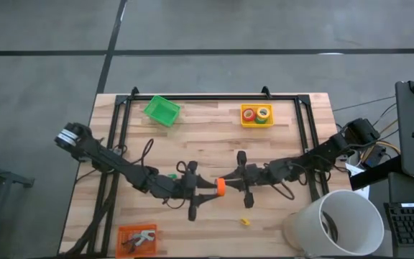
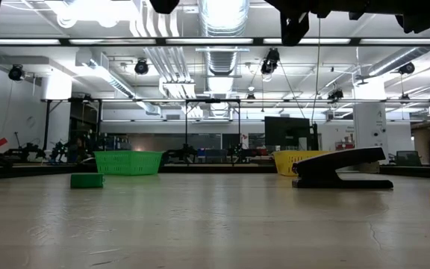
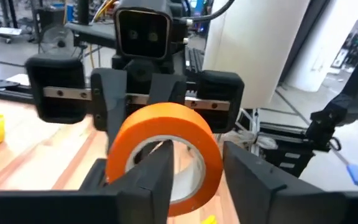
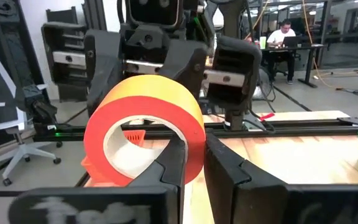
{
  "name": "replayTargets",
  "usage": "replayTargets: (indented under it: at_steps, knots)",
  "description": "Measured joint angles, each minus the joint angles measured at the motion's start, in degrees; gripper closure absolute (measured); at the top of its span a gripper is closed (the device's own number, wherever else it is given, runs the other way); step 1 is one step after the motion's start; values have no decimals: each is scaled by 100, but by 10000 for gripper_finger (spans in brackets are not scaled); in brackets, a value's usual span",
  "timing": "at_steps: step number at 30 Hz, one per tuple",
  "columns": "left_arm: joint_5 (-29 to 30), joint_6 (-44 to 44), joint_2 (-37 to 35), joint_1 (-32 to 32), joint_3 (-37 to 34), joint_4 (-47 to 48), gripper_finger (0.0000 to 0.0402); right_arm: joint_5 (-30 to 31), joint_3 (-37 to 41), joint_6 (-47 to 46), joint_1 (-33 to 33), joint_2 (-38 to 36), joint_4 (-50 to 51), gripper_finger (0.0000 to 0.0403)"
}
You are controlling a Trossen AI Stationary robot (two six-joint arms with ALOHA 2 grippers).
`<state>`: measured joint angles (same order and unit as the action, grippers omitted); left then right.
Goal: Pick and place Stapler, Stapler remover, tape
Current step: Put the orange tape into the yellow bin
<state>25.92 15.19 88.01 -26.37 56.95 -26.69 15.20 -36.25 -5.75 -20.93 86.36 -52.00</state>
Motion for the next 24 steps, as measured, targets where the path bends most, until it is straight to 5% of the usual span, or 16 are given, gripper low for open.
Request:
replayTargets:
  at_steps: [7, 17, 24]
  knots:
    - [97, -50, -126, 0, 0, 530, 215, 736, 2, -201, 54, -282, 766, 369]
    - [600, -458, -122, 7, 0, 478, 215, 2415, -7, -1272, 550, -1244, 3270, 369]
    - [974, -478, -122, 28, -12, 530, 215, 2728, -33, -2038, 1269, -1782, 4571, 369]
